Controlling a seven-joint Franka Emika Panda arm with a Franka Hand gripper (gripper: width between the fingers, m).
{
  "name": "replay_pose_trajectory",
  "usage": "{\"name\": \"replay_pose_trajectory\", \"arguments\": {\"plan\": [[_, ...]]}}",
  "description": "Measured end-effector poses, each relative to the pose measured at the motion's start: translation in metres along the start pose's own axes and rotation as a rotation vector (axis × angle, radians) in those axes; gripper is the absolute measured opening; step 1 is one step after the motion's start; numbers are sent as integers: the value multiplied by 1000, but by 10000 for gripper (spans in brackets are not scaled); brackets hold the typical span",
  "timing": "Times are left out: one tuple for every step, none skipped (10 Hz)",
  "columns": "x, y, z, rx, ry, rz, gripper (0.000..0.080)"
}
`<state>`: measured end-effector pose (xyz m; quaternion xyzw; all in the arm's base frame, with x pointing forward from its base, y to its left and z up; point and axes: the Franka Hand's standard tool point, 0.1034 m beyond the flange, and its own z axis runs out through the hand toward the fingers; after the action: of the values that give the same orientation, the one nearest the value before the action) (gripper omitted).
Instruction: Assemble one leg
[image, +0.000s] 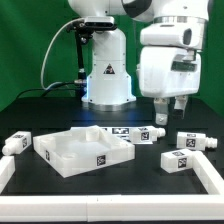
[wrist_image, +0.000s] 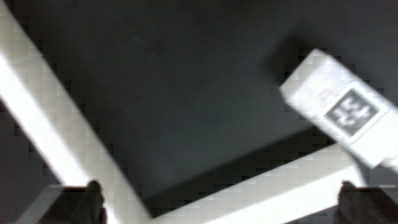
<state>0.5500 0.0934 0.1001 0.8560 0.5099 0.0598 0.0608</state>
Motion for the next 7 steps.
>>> {"name": "replay_pose_trajectory", "arguments": {"plan": [[2,-9,3,-8,31,-21,650],[-1,-8,0,-11,31,-45,650],[-1,-7,1,-13,29,-144,650],[-2,-7,1,-13,28,-213,650],[-2,-10,4,-7,24,-267,650],[-3,-23,14,27,0,-280,650],[1,-38,25,48,-11,-317,650]]}}
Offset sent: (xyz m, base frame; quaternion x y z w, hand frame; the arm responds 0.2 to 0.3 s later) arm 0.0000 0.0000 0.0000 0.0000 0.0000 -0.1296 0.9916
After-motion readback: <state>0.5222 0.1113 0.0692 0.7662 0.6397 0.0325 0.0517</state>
